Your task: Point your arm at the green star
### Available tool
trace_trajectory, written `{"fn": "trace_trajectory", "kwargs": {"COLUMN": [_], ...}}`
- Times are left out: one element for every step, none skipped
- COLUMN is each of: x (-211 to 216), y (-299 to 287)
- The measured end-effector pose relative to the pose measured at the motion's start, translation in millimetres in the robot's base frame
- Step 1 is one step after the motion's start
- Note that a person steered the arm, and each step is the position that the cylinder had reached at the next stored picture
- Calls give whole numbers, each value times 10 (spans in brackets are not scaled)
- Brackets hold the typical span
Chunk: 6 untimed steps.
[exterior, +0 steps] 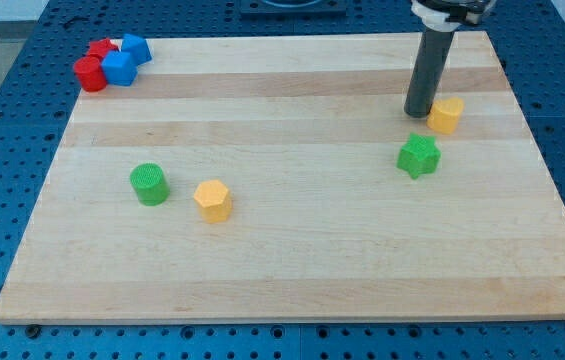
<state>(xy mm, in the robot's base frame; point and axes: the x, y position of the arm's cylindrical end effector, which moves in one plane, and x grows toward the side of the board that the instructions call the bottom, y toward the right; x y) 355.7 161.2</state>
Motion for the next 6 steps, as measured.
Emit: {"fn": "trace_trajectory", "kwargs": {"x": [0, 0, 0, 3, 62, 240], "y": [33, 196, 283, 246, -240, -761]}}
